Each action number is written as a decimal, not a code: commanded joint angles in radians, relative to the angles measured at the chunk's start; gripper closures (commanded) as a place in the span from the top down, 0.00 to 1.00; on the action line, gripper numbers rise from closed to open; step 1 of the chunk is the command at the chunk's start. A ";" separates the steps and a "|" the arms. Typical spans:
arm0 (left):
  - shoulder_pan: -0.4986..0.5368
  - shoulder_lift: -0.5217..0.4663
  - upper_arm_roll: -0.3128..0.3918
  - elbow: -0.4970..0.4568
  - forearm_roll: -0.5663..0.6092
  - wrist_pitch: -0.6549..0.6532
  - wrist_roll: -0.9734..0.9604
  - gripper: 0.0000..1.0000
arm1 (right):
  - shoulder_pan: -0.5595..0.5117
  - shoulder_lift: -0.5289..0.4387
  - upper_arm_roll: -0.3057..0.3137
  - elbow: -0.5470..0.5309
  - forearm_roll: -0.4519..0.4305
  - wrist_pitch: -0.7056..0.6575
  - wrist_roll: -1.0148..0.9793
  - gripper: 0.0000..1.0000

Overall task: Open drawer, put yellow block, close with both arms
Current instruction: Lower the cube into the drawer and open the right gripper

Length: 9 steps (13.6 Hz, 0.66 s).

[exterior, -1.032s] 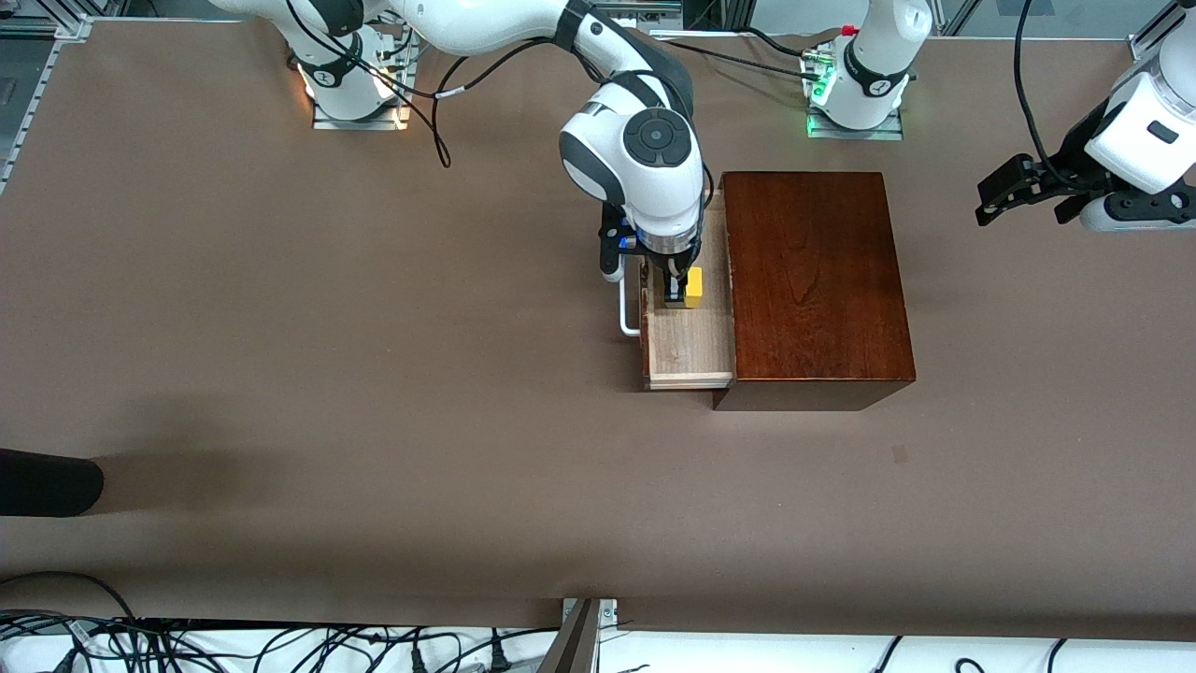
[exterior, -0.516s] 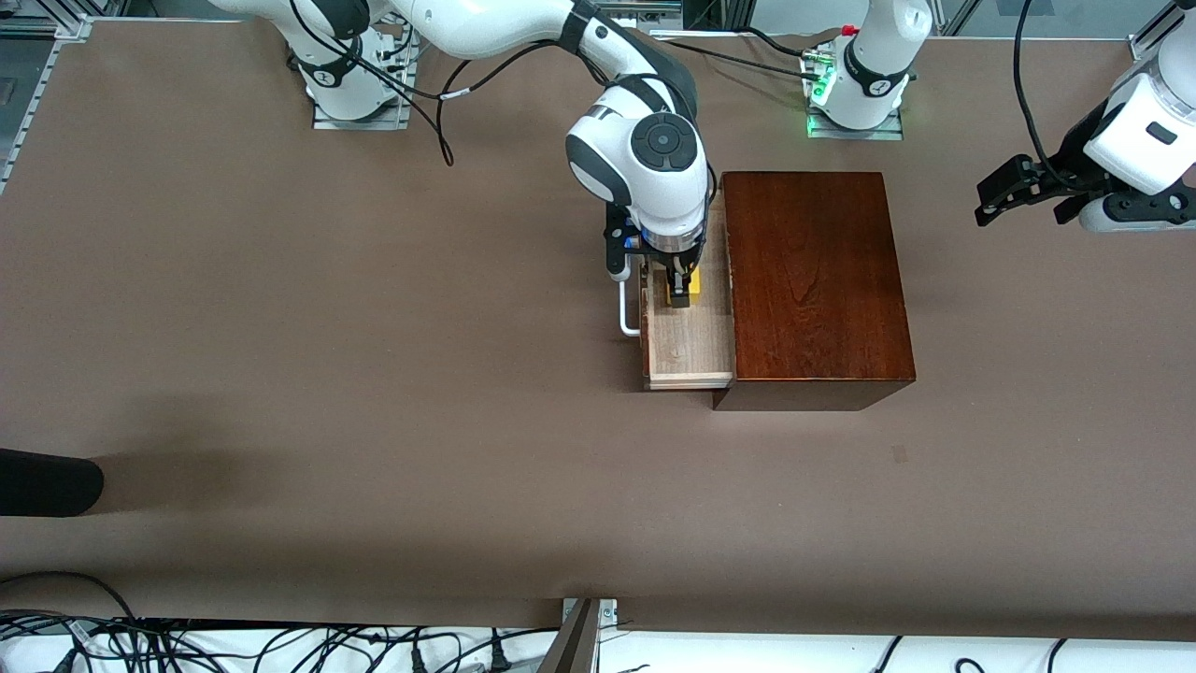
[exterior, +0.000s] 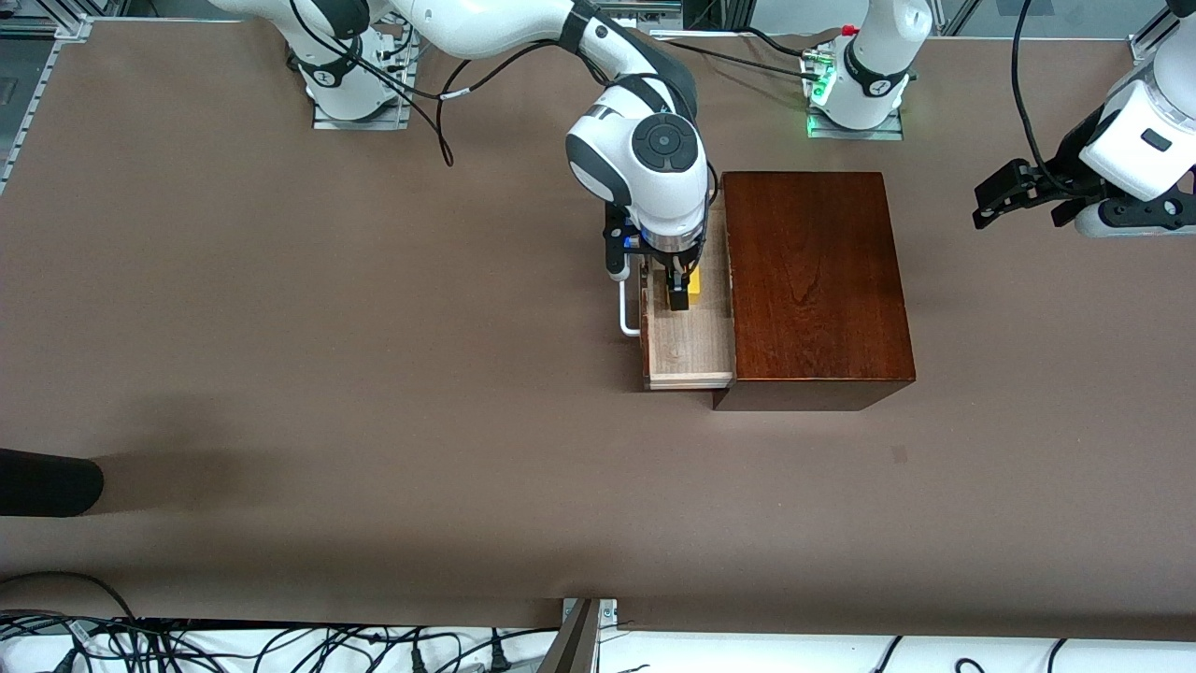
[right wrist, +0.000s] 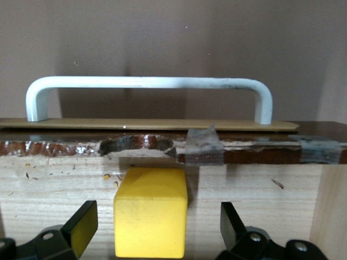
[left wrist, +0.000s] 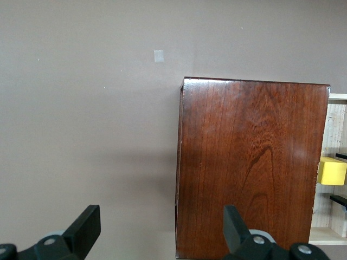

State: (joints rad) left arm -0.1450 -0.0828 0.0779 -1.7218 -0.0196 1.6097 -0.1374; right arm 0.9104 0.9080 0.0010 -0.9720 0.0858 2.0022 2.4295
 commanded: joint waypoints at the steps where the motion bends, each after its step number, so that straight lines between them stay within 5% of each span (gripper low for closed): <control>1: -0.002 0.009 0.002 0.025 -0.005 -0.010 -0.001 1.00 | -0.004 -0.024 0.002 0.001 0.015 -0.049 -0.020 1.00; 9: -0.017 0.012 -0.003 0.034 -0.011 -0.010 -0.030 1.00 | -0.074 -0.326 -0.016 0.013 0.015 -0.328 -0.323 1.00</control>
State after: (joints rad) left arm -0.1462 -0.0827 0.0758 -1.7205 -0.0196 1.6100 -0.1411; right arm 0.8642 0.6406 -0.0126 -0.9239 0.0858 1.7239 2.2158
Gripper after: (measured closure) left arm 0.000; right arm 0.000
